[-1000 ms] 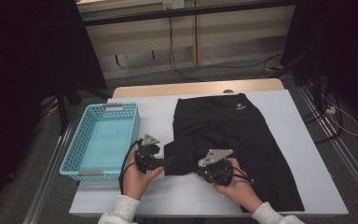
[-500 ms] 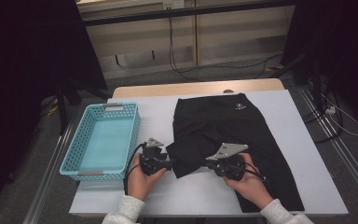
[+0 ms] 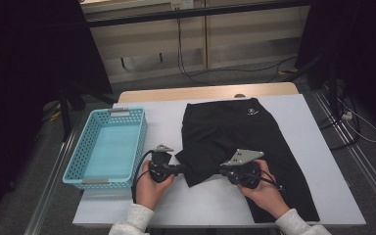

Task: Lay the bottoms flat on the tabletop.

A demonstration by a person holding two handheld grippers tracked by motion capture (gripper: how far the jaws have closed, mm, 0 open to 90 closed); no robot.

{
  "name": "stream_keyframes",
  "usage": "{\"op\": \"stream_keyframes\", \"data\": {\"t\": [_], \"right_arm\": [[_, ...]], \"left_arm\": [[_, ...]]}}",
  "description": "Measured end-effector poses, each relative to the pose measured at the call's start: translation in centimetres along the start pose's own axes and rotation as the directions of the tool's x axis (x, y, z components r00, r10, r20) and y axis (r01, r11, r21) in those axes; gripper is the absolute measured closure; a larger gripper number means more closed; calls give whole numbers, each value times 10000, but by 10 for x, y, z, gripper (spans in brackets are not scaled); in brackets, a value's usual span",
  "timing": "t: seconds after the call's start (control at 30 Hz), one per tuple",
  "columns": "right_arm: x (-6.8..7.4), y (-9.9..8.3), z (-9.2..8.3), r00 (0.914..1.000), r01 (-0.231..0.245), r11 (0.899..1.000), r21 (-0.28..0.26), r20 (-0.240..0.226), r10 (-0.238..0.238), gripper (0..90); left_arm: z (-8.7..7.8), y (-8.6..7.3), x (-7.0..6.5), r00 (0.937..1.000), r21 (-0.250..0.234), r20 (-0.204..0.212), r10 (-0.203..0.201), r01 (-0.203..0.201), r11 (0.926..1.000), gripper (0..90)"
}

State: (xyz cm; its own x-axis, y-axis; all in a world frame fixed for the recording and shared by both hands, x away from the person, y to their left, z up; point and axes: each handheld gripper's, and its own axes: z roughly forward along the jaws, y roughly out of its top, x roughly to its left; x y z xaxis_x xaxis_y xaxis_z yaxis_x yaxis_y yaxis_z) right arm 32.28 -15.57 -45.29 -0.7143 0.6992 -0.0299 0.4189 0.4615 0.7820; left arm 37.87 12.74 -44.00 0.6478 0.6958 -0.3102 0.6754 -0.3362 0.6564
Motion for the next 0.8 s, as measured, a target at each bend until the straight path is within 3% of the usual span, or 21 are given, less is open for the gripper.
{"op": "stream_keyframes", "data": {"t": [0.1, 0.17, 0.27, 0.4, 0.47, 0.5, 0.67, 0.73, 0.8], "right_arm": [[-3, -2, -1, 9997, -230, 9997, 60, 52, 230, 672], [-2, -2, 0, 9994, -334, 9994, 75, -64, 334, 659], [3, -1, 3, 9991, -310, 9994, 119, -301, 314, 589], [13, 1, 10, 9973, -64, 9999, 159, -737, 75, 506], [17, 1, 14, 9969, -19, 9996, 284, -782, 41, 406], [19, 1, 17, 9969, -16, 9993, 366, -790, 45, 399], [19, 1, 21, 9990, -3, 9987, 519, -453, 27, 429], [16, 0, 20, 9998, -69, 9984, 569, -180, 79, 528], [12, -1, 19, 9993, -136, 9985, 523, -350, 154, 683]], "left_arm": [[-11, 5, 2, 9999, -288, 55, -159, 161, 9995, 900], [-16, 7, 4, 9996, -453, 49, -262, 264, 9986, 900], [-22, 9, 6, 9988, -618, 78, -489, 493, 9969, 900], [-26, 10, 9, 9986, -832, -108, -521, 511, 9952, 900], [-27, 10, 11, 9984, -914, -116, -551, 538, 9944, 900], [-28, 10, 11, 9982, -982, -136, -585, 569, 9935, 900], [-27, 10, 13, 9979, -1111, -329, -553, 514, 9925, 900], [-24, 9, 13, 9979, -1132, -416, -490, 440, 9926, 900], [-21, 8, 14, 9978, -1082, -454, -484, 433, 9932, 900]]}}
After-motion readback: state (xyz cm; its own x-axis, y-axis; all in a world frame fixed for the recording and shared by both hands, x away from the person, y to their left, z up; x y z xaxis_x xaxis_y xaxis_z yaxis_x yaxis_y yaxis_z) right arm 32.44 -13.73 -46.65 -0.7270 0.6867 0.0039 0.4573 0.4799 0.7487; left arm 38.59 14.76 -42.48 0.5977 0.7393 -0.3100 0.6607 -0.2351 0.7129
